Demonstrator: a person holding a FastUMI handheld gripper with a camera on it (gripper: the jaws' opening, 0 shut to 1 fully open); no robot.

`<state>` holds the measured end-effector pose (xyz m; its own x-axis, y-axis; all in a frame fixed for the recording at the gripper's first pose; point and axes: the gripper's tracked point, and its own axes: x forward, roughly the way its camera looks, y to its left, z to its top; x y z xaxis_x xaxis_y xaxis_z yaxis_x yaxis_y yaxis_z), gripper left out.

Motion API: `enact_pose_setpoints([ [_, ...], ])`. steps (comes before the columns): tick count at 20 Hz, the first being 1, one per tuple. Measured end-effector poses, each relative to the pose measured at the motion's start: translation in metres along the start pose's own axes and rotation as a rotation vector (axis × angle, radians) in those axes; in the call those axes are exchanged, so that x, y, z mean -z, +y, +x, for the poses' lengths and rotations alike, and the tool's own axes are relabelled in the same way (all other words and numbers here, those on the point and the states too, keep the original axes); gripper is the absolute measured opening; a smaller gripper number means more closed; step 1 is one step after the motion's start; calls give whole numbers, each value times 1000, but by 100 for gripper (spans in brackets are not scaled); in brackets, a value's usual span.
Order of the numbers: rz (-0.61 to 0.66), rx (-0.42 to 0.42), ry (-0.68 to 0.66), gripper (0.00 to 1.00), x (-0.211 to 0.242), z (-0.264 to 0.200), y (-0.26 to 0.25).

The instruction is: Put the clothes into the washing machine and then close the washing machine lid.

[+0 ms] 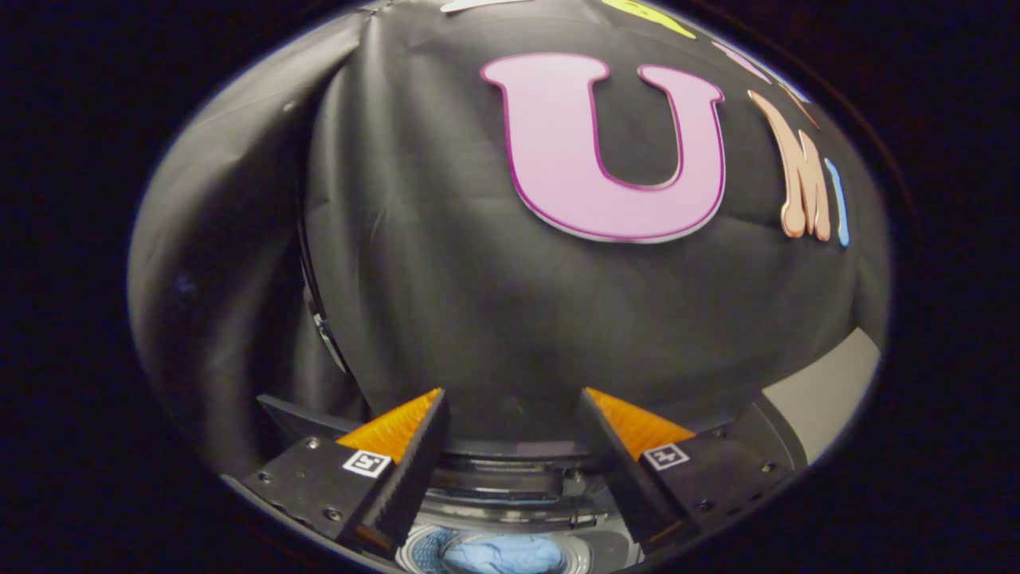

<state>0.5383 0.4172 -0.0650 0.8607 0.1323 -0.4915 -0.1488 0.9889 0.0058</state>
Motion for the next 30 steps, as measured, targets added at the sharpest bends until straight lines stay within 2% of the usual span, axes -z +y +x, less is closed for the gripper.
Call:
enact_pose_setpoints([
  [15, -8, -35, -12, 98, -7, 2, -4],
  [24, -35, -23, 79, 98, -4, 4, -10],
  [30, -16, -48, 28, 98, -12, 3, -10],
])
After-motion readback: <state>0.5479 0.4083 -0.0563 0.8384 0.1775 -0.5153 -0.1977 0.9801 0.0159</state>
